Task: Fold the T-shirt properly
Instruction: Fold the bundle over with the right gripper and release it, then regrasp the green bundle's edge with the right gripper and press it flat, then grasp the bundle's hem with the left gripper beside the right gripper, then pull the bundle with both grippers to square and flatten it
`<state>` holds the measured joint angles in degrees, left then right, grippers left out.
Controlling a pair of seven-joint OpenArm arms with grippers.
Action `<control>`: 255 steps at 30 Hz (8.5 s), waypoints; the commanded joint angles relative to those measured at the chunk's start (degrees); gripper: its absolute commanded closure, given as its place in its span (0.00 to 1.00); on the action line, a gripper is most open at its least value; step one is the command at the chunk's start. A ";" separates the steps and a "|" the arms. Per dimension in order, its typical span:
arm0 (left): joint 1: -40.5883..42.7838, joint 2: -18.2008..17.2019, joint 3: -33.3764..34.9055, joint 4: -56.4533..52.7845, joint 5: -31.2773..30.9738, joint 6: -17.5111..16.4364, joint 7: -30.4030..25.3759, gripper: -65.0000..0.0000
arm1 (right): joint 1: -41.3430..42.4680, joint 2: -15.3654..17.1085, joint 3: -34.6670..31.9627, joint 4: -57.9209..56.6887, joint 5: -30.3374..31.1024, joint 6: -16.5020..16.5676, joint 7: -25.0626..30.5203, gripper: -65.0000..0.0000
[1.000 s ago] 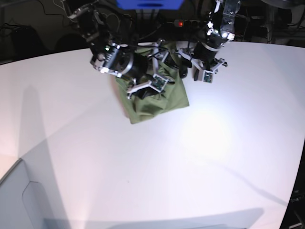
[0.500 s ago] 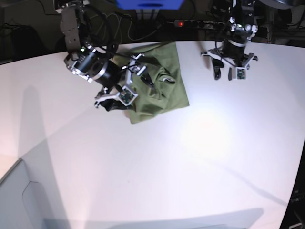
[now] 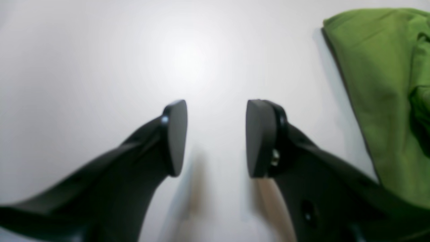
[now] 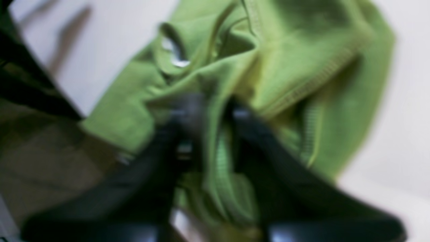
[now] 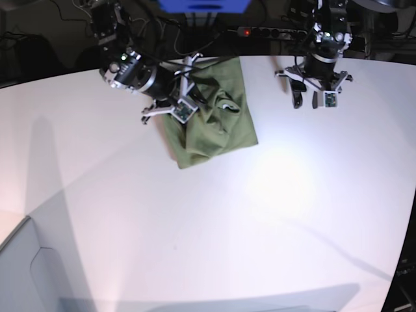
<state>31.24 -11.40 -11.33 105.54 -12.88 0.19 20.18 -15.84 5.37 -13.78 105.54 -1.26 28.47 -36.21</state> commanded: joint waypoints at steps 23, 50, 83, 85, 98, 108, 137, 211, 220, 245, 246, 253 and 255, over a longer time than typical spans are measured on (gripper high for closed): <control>-0.26 -0.43 -1.37 1.15 -0.17 0.21 -1.24 0.58 | -3.99 2.33 -8.24 6.86 0.69 0.76 0.73 0.30; 0.71 -0.34 -6.12 5.45 -0.17 0.12 -1.24 0.58 | 0.67 9.80 -14.22 10.82 1.04 0.41 0.65 0.18; 2.73 -0.25 -6.21 5.45 -0.17 0.21 -1.33 0.58 | 2.34 1.54 -5.16 0.09 0.77 0.41 -3.05 0.54; 2.73 -0.25 -6.21 5.45 -0.17 0.21 -1.33 0.58 | 2.60 1.45 -5.16 0.09 0.95 0.41 -3.05 0.69; 4.14 -0.25 -6.21 5.98 -0.08 0.30 -1.33 0.58 | 6.82 -4.09 -5.69 0.09 0.77 0.41 -2.78 1.00; 5.28 -0.25 -6.29 6.33 0.01 0.30 -1.33 0.58 | 14.56 -8.66 -11.41 -2.64 0.77 0.41 -2.78 0.98; 5.81 3.00 -9.90 9.06 -0.17 0.03 -1.24 0.58 | 7.09 -5.50 -4.37 -4.39 1.12 0.50 3.28 0.30; -2.54 5.99 8.39 -2.72 -18.54 0.30 -1.33 1.00 | -3.46 3.56 0.73 0.88 1.12 0.50 3.20 0.30; -2.98 6.08 8.21 -4.66 -18.54 0.30 -1.24 1.00 | -3.37 3.56 0.73 0.88 1.12 0.50 3.28 0.30; -1.57 6.17 13.84 -5.01 -18.54 0.12 -1.33 0.43 | -2.05 3.56 0.37 0.88 1.12 0.50 3.20 0.30; -1.84 6.17 14.37 -5.71 -18.54 0.21 -1.33 0.43 | -2.05 3.56 0.37 0.88 1.12 0.50 3.28 0.30; -2.89 6.17 17.00 -9.58 -18.54 0.03 -1.59 0.67 | -1.97 3.56 0.64 0.88 1.12 0.50 3.28 0.30; -2.98 6.17 17.00 -9.93 -18.54 0.03 -1.59 0.83 | -1.97 3.56 0.73 0.88 1.12 0.50 3.28 0.30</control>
<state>27.77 -5.23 5.50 95.22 -31.55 -0.01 17.93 -18.13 9.02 -13.21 105.23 -1.06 28.42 -34.26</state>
